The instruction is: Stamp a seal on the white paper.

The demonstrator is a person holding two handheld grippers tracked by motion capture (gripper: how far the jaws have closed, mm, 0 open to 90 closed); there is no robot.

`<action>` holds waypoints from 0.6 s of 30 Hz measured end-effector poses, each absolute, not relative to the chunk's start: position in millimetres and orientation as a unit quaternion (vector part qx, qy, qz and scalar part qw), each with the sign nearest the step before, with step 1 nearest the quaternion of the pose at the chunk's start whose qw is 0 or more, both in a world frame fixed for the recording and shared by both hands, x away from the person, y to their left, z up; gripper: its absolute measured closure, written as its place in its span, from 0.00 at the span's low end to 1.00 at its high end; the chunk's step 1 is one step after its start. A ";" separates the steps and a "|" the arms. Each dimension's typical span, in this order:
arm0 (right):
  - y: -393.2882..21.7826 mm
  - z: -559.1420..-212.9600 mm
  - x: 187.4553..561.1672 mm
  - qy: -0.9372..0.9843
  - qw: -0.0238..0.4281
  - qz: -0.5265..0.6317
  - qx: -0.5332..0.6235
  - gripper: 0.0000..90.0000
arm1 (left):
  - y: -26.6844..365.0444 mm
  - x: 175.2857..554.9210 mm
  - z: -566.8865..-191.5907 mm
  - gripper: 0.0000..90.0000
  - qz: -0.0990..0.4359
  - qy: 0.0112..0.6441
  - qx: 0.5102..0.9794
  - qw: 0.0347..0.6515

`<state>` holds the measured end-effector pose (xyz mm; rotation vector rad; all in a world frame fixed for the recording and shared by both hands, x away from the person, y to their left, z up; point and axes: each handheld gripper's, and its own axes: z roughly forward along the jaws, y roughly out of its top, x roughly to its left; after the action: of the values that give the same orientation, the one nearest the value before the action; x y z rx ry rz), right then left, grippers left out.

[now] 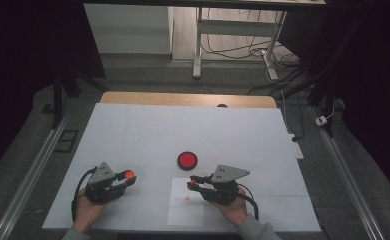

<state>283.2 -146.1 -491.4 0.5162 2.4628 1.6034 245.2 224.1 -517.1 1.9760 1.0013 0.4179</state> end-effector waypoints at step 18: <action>-164.4 -470.2 294.5 0.796 0.110 0.562 0.195 0.81 | 224.0 246.0 -518.6 0.72 0.170 0.401 0.793 0.427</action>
<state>294.5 -164.4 -470.2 0.5743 2.3402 1.6524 246.0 224.0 -518.6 1.9812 1.0017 0.4239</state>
